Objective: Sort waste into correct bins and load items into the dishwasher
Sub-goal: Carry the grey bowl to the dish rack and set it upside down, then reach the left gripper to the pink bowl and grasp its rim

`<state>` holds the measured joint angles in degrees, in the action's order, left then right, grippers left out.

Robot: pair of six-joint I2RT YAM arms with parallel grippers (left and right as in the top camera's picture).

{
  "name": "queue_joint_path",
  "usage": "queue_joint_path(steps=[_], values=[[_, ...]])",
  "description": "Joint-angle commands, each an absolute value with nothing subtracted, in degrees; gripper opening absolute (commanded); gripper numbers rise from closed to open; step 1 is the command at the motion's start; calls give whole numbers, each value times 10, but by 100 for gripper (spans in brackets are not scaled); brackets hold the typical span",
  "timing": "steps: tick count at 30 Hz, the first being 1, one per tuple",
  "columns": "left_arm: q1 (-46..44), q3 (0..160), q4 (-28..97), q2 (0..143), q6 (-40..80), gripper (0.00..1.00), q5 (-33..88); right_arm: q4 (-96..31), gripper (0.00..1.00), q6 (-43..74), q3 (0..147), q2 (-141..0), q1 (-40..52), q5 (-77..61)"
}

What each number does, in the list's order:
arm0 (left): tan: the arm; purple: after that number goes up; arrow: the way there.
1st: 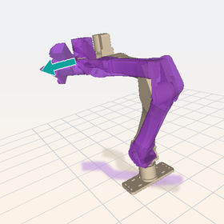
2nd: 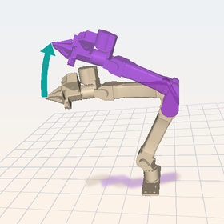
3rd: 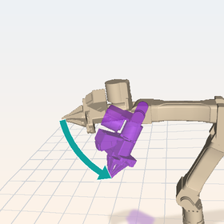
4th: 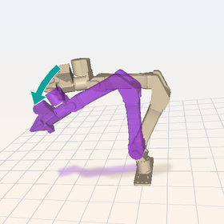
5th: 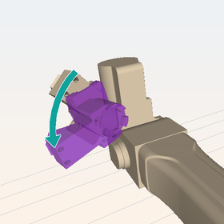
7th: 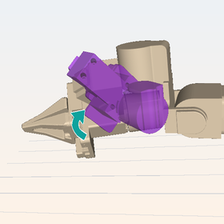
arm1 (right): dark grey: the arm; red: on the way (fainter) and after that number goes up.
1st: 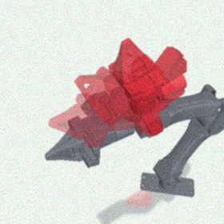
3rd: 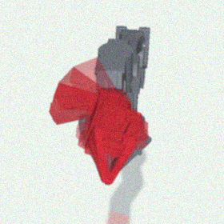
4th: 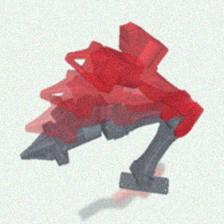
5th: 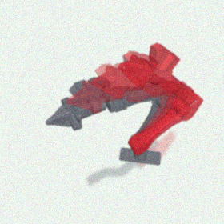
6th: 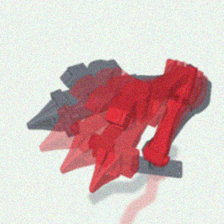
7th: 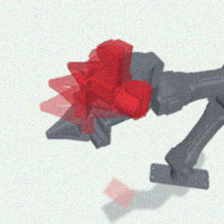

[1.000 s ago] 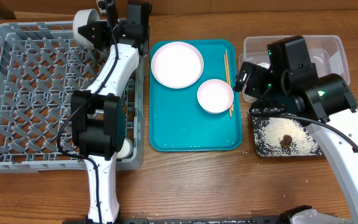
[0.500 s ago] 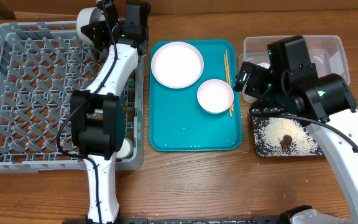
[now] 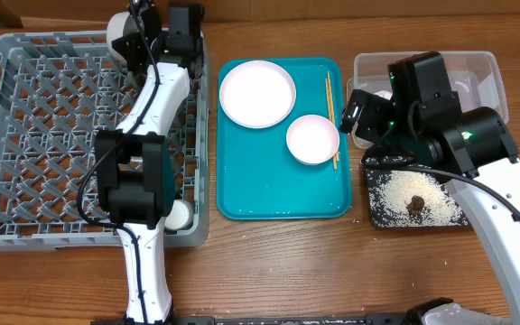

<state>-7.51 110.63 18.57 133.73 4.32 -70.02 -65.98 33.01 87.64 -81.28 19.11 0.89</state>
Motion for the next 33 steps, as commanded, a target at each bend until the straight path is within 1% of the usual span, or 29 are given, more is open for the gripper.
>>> queue_joint_path(steps=[1,7,13,14,15,16,19,22,24,25,26,33], values=[[-82,1107,188,1380,23,4,-685,-657,100,329,874,-812,189,14],[-96,1107,187,1393,10,4,-748,-657,100,329,874,-812,189,14],[-117,1107,192,1391,-68,4,-756,-657,100,329,874,-812,189,14],[-120,1107,196,1391,-73,13,-756,-657,100,329,874,-812,189,14],[-124,1107,197,1390,-78,27,-759,-657,100,329,874,-812,189,14],[-127,1107,197,1390,-79,35,-768,-657,100,329,874,-812,189,14],[-134,1107,196,1390,-79,55,-796,-657,100,329,874,-812,189,14],[-140,1107,196,1390,-84,71,-829,-657,100,329,874,-812,189,14],[-144,1107,196,1390,-98,80,-832,-657,100,329,874,-812,189,14],[-146,1108,196,1389,-105,87,-832,-657,100,329,874,-812,189,14],[-149,1108,196,1388,-114,99,-832,-657,100,329,874,-812,189,14],[-179,1108,196,1371,-118,100,-826,-657,100,329,874,-812,189,14]])
